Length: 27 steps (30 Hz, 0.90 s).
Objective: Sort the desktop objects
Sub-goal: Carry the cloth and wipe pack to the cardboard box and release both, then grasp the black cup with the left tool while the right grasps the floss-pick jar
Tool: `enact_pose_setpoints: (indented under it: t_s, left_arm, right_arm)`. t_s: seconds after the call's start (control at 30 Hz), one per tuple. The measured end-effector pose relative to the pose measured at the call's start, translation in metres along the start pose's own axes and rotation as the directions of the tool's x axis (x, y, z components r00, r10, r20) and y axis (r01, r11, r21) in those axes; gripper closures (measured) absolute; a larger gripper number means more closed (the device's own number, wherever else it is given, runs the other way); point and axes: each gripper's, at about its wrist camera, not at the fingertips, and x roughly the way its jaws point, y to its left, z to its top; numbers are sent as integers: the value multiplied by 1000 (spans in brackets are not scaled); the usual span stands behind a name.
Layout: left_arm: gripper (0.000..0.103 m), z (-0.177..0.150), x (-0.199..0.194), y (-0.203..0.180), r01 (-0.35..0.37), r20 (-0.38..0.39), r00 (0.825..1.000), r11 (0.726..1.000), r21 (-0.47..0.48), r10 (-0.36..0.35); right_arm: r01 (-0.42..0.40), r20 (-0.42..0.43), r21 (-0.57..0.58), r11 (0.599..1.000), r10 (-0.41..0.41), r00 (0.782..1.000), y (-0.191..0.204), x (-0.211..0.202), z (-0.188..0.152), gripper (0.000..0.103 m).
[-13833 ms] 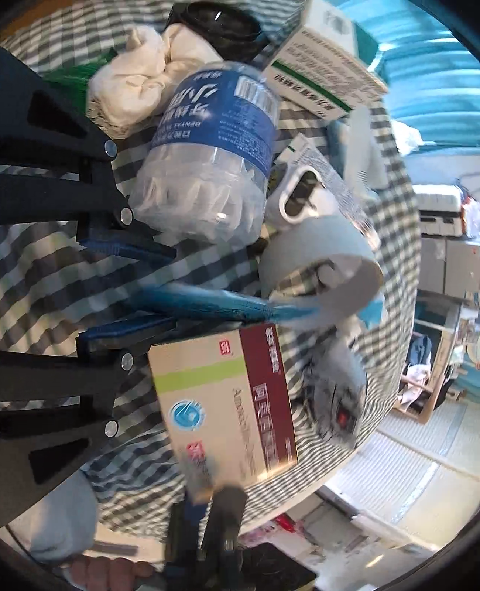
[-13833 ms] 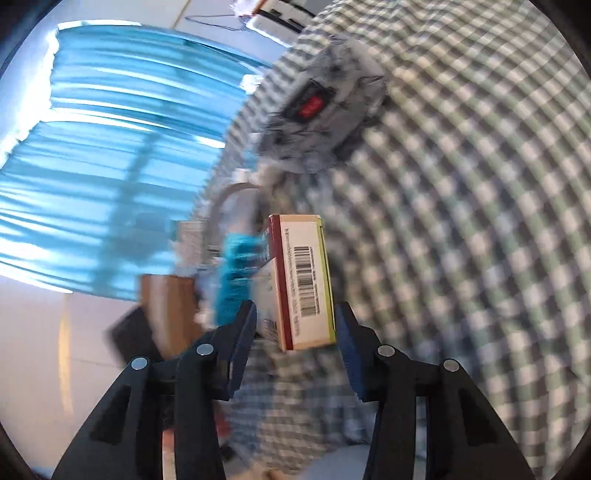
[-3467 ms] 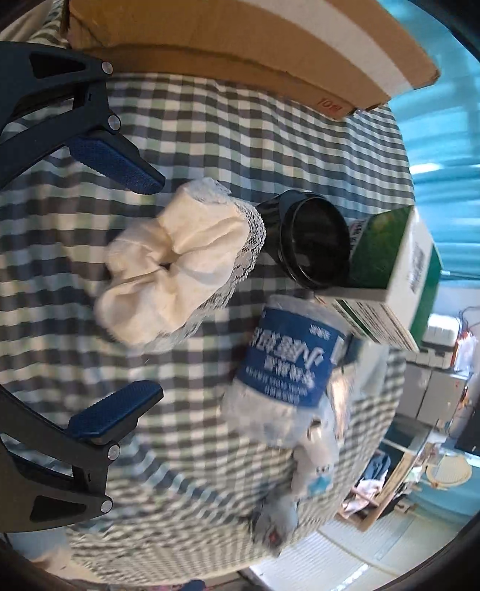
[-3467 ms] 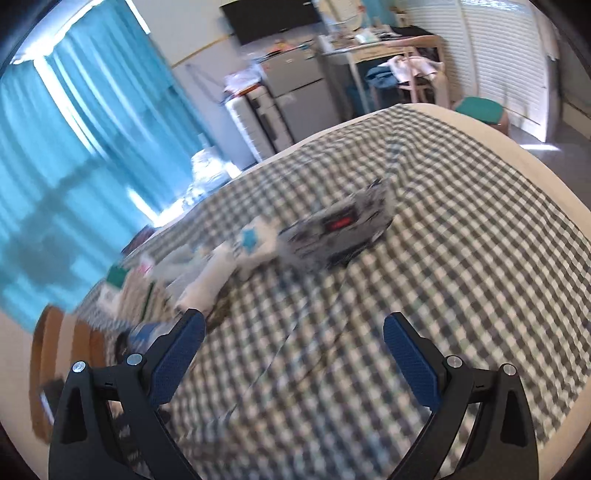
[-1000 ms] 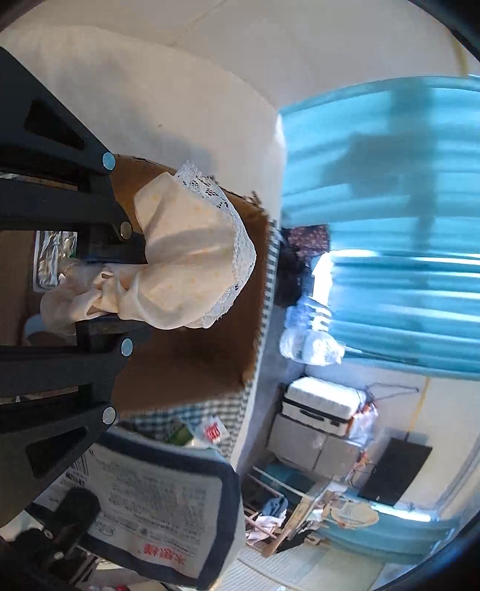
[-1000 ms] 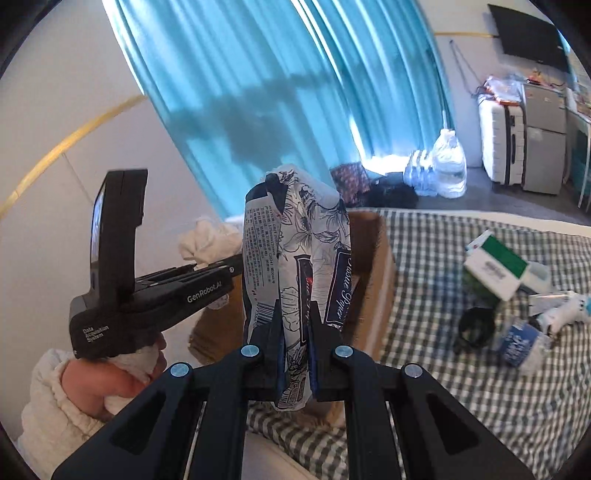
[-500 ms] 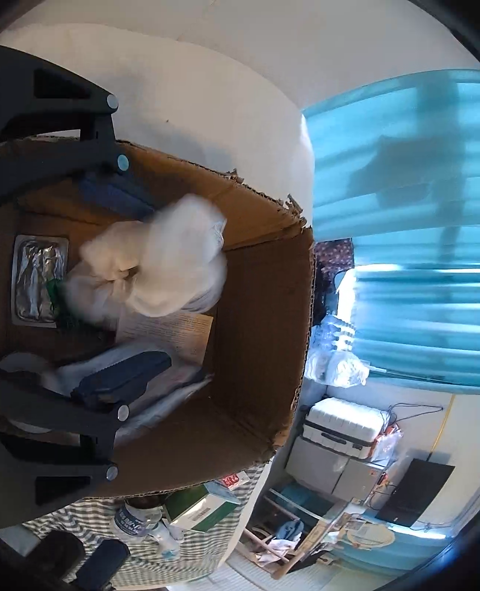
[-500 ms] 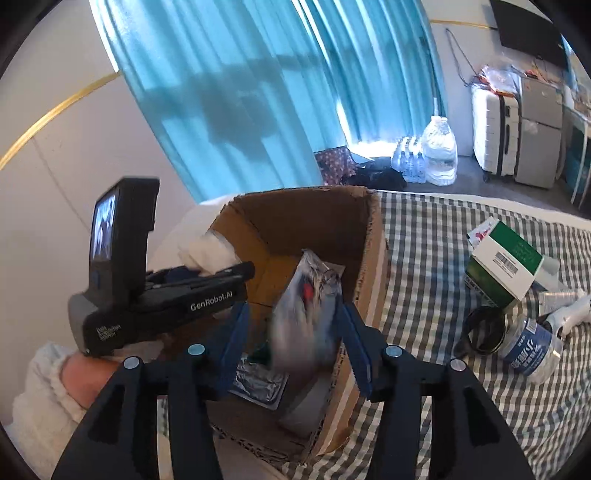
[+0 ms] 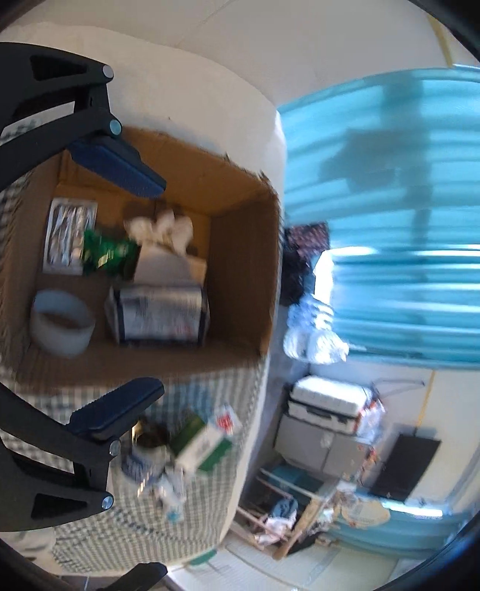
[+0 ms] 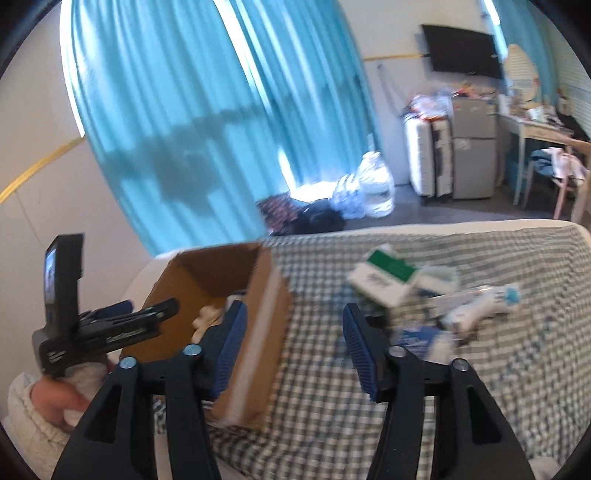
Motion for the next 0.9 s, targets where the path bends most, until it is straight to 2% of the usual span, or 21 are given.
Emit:
enact_pose_setpoints:
  t_s: [0.1, 0.23, 0.43, 0.63, 0.77, 0.9]
  left_arm:
    - [0, -3, -23, -35, 37, 34, 999, 999, 24, -38]
    - [0, -19, -38, -90, 103, 58, 992, 991, 86, -108]
    - [0, -56, -27, -160, 181, 20, 982, 964, 194, -188]
    - [0, -80, 15, -193, 145, -41, 989, 953, 264, -139]
    - [0, -88, 45, -195, 118, -84, 992, 957, 265, -99]
    - [0, -88, 78, -190, 120, -130, 987, 966, 228, -92]
  right_arm:
    - [77, 57, 20, 997, -78, 995, -31, -35, 0, 30]
    - [167, 83, 60, 984, -172, 982, -74, -69, -5, 17]
    - [230, 57, 153, 961, -241, 969, -127, -85, -23, 12]
    - [214, 7, 207, 955, -220, 975, -151, -62, -41, 12]
    - [213, -47, 197, 957, -208, 977, -158, -37, -54, 12]
    - [217, -102, 196, 956, -200, 975, -166, -13, -64, 12]
